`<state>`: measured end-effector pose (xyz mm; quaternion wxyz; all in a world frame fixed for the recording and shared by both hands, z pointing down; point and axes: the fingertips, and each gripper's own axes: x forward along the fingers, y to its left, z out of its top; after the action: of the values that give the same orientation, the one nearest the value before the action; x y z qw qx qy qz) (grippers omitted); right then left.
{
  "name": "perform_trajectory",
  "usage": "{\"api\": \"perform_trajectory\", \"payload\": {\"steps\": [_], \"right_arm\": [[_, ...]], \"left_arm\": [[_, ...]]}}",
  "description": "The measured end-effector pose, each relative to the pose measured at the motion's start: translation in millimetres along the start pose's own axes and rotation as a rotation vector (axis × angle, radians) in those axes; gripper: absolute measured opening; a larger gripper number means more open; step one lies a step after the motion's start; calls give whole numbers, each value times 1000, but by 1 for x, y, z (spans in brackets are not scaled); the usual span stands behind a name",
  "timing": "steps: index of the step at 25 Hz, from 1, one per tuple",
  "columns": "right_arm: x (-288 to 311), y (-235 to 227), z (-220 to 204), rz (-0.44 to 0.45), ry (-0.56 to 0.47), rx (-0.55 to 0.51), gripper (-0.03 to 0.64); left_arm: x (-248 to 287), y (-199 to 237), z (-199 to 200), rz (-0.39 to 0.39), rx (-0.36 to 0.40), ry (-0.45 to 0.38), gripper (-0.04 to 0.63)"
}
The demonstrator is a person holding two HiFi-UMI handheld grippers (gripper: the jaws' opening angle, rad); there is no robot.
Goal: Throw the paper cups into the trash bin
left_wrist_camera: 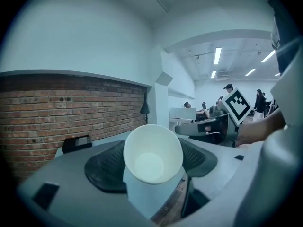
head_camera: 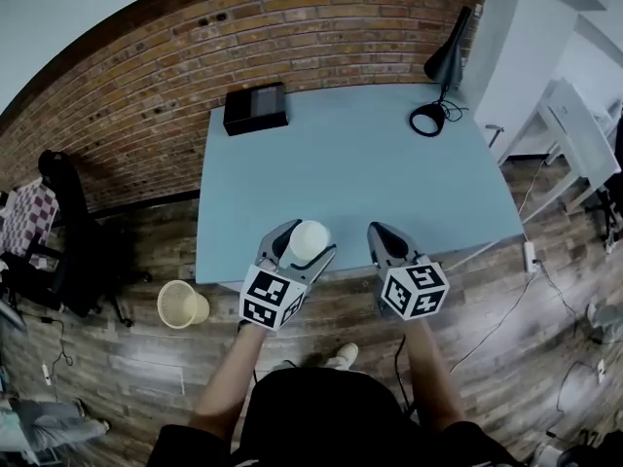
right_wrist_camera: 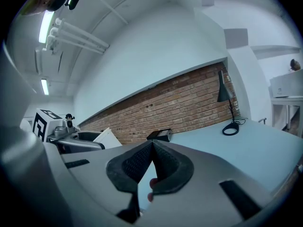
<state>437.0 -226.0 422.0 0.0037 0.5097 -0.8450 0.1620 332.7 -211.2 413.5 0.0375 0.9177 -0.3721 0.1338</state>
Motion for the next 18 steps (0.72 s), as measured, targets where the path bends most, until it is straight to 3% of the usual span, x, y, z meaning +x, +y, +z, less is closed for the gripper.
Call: {"api": "perform_trajectory", "payload": {"steps": [6, 18], "right_arm": [[24, 44, 16, 64, -13, -36, -3], [73, 177, 6, 136, -8, -85, -3]], "left_arm": [[-43, 33, 16, 72, -9, -55, 345], [-163, 113, 2, 184, -44, -111, 345]]}}
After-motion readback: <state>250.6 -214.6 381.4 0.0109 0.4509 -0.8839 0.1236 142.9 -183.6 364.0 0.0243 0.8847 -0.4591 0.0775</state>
